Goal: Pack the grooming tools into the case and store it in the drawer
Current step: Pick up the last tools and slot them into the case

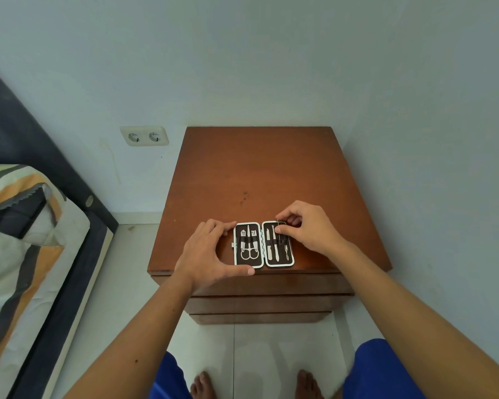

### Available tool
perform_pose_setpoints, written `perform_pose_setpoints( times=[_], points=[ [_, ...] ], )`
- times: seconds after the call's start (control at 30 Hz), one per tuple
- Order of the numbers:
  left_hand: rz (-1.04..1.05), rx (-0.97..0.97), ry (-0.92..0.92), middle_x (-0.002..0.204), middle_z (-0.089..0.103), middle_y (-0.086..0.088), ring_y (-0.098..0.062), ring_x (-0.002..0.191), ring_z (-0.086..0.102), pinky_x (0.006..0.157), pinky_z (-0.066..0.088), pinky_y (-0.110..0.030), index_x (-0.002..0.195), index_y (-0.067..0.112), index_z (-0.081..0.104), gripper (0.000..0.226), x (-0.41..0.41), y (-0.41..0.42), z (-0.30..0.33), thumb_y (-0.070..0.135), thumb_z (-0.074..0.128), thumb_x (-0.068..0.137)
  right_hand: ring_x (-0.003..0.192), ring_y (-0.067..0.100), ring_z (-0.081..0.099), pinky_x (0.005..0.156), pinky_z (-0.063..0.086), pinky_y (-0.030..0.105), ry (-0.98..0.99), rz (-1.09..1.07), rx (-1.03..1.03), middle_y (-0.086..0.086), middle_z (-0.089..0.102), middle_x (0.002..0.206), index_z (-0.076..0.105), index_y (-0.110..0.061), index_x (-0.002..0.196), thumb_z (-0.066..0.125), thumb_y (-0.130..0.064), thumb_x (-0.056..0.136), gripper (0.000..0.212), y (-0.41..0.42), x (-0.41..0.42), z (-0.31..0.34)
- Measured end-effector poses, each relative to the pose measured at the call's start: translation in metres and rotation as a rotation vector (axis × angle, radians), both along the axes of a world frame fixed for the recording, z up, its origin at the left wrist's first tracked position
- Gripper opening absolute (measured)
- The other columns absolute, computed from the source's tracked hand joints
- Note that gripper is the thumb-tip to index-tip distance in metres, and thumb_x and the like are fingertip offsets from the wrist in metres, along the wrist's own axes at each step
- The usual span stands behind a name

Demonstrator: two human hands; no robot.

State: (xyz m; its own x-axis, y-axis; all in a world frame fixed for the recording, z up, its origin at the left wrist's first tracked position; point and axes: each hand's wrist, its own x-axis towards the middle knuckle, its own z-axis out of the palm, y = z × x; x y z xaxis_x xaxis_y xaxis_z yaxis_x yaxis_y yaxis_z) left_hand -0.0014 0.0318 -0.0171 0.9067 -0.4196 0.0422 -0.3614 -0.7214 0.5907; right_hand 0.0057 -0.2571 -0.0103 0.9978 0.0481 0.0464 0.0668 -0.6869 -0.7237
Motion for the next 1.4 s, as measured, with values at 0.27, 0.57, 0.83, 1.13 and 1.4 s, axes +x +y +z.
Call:
perform_pose_setpoints(
  times=[0.27,0.57,0.83,1.13,1.4],
  points=[
    [-0.005,-0.003,-0.013,0.117,0.048,0.024,0.000,0.109,0.045,0.091,0.044,-0.027,0.150,0.035,0.051,0.116,0.000,0.000,-0.001,0.094,0.075,0.053,0.096,0.008,0.064,0.089,0.055,0.029,-0.026,0.084,-0.088,-0.015,0.066,0.107,0.078,-0.027,0.109,0.087,-0.031,0.083,0.028,-0.004,-0.007,-0.001],
    [-0.006,0.001,-0.008,0.117,0.047,0.025,0.000,0.110,0.045,0.093,0.046,-0.028,0.150,0.035,0.049,0.118,0.001,0.000,-0.001,0.096,0.073,0.052,0.119,0.007,0.054,0.106,0.046,0.032,-0.029,0.197,-0.235,-0.018,0.056,0.126,0.071,-0.027,0.128,0.074,-0.049,0.089,0.044,-0.010,-0.022,0.003],
    [-0.003,0.008,-0.005,0.117,0.047,0.026,0.000,0.111,0.045,0.094,0.046,-0.029,0.150,0.036,0.049,0.120,0.001,0.000,-0.002,0.099,0.071,0.051,0.128,0.009,0.046,0.112,0.039,0.032,0.018,0.230,-0.256,-0.018,0.050,0.132,0.067,-0.028,0.134,0.076,-0.055,0.084,0.057,-0.012,-0.024,0.003],
    [-0.003,0.007,0.000,0.116,0.046,0.027,0.000,0.111,0.045,0.095,0.046,-0.029,0.151,0.036,0.049,0.122,0.001,0.000,-0.001,0.100,0.070,0.049,0.126,0.008,0.047,0.111,0.039,0.032,0.004,0.219,-0.240,-0.019,0.052,0.132,0.070,-0.030,0.130,0.074,-0.057,0.086,0.052,-0.014,-0.024,-0.001],
    [-0.004,0.007,-0.002,0.117,0.046,0.026,0.000,0.111,0.045,0.095,0.046,-0.029,0.151,0.036,0.048,0.122,0.001,-0.001,0.000,0.101,0.069,0.049,0.126,0.011,0.047,0.111,0.041,0.035,-0.021,0.252,-0.226,-0.016,0.052,0.134,0.076,-0.031,0.116,0.079,-0.053,0.084,0.039,-0.016,-0.026,-0.004]
  ],
)
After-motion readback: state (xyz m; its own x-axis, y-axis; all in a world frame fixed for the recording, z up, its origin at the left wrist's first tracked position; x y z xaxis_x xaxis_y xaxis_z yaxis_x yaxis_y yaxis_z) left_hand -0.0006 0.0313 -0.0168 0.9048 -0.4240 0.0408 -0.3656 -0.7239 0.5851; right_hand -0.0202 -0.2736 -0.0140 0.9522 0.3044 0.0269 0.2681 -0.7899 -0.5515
